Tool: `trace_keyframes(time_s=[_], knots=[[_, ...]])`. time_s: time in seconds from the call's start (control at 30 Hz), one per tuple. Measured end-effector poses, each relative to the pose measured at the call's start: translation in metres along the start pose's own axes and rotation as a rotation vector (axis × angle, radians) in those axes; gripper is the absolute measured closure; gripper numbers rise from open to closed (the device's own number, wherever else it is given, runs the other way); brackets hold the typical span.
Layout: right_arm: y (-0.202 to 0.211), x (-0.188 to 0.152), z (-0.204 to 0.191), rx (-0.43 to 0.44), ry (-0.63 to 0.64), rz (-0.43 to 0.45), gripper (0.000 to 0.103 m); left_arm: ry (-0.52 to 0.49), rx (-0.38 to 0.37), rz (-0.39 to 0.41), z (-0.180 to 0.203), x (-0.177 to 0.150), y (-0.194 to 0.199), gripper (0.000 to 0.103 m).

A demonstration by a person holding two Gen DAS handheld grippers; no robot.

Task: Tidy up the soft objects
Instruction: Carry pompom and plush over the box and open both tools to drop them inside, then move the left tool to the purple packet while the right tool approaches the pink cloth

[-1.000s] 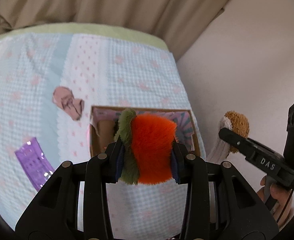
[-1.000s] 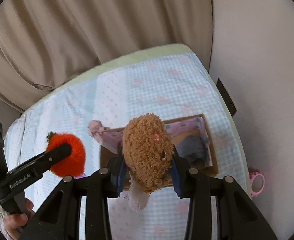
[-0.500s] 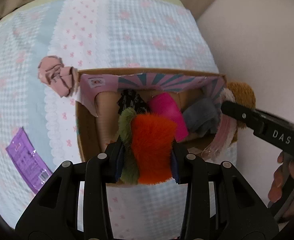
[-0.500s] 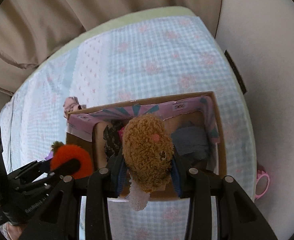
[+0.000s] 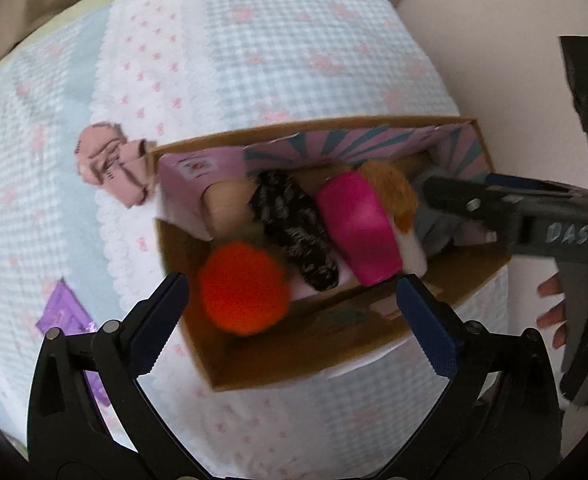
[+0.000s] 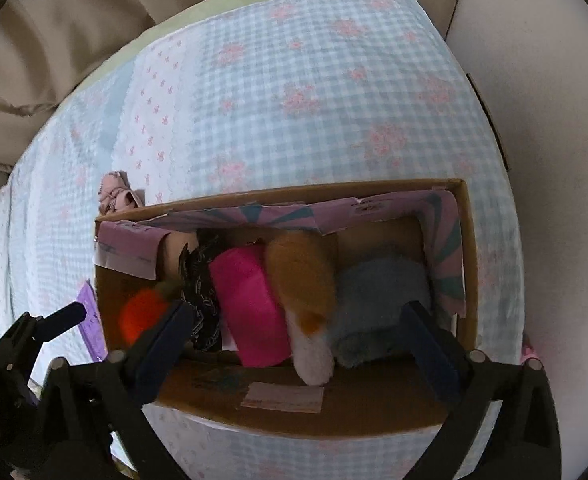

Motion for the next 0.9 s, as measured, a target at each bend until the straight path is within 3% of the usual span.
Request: trace_keyframes(time_s=[0.47, 0.9], knots=[[0.032, -0.020, -0.010, 0.006, 0.005, 0.083, 0.000, 0.059, 0.003, 0.046, -0.014, -0.015, 0.034, 0.000], [0.121, -0.059, -0.052, -0.026, 0.091, 0.232, 0.000, 0.113, 0.034, 0.193, -0.022, -0.057, 0.128, 0.000]])
Point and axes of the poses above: each gripper's, at about its wrist camera, not at the fingertips, and y roughly against the way its jaws point, z to its right, x to its top, the point moved 3 cm from there along -y, roughly the way its jaws point, and after that the axes turned 2 degrees about x, right-handed, at the moved point
